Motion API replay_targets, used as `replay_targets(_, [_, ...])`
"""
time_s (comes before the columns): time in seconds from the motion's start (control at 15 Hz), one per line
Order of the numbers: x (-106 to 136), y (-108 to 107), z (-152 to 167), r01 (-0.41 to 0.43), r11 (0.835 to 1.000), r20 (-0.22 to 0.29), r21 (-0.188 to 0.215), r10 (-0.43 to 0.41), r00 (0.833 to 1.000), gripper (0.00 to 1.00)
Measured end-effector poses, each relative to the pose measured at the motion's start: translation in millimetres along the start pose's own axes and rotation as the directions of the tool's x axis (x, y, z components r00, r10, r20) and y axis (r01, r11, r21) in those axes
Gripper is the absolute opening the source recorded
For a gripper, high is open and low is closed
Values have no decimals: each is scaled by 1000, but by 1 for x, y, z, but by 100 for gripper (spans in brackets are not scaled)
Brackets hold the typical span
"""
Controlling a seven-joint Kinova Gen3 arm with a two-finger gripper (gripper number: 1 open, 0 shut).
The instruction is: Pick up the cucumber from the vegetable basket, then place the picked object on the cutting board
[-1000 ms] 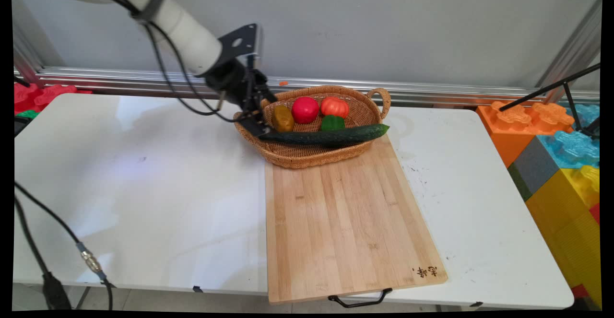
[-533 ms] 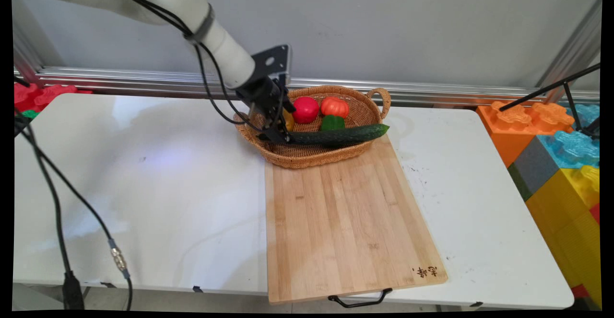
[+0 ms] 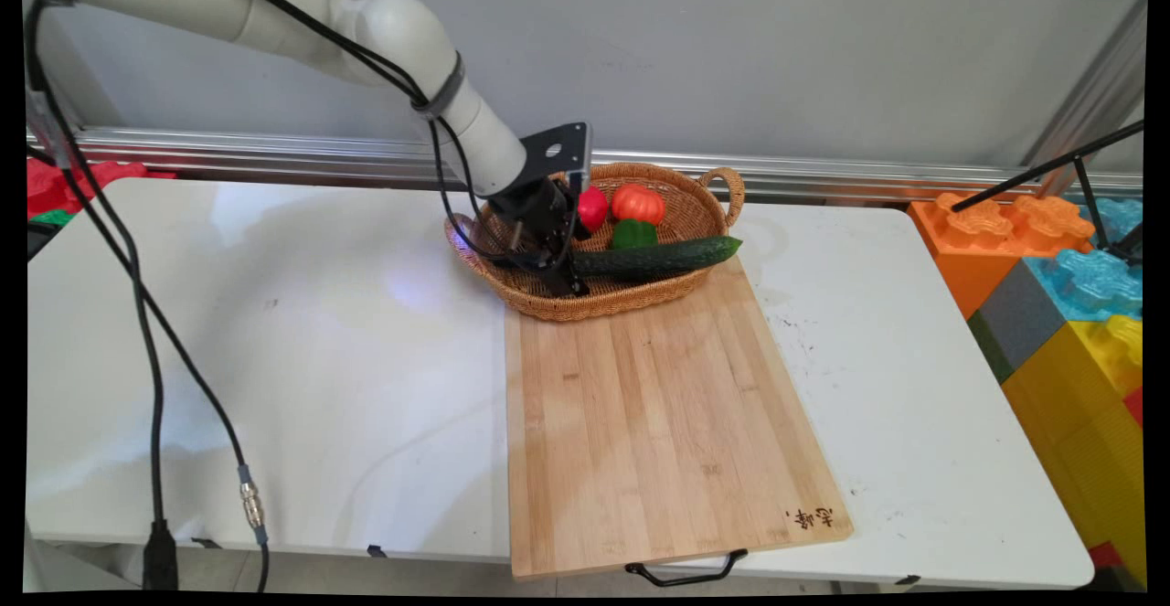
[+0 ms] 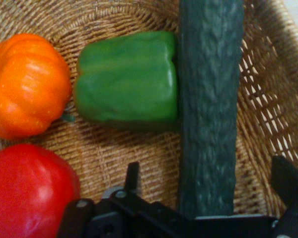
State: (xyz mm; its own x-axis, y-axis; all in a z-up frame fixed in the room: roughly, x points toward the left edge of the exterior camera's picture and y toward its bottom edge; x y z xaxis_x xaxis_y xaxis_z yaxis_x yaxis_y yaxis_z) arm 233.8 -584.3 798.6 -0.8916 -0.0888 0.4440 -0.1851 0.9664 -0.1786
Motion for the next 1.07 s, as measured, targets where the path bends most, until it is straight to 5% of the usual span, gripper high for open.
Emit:
replay_targets(0.07, [1,-1,3,-1,1000,-2,-2,1,1000,100])
replay_targets(0.13, [3,-1,6,-4,1000,-6,-5,4,1000,0])
replay_targets(0.73, [16,-3,-5,37,999,-8,37,-36,999,0])
replay_targets(1.07, [42,7,-44,67,991,1,115,-68,998,0])
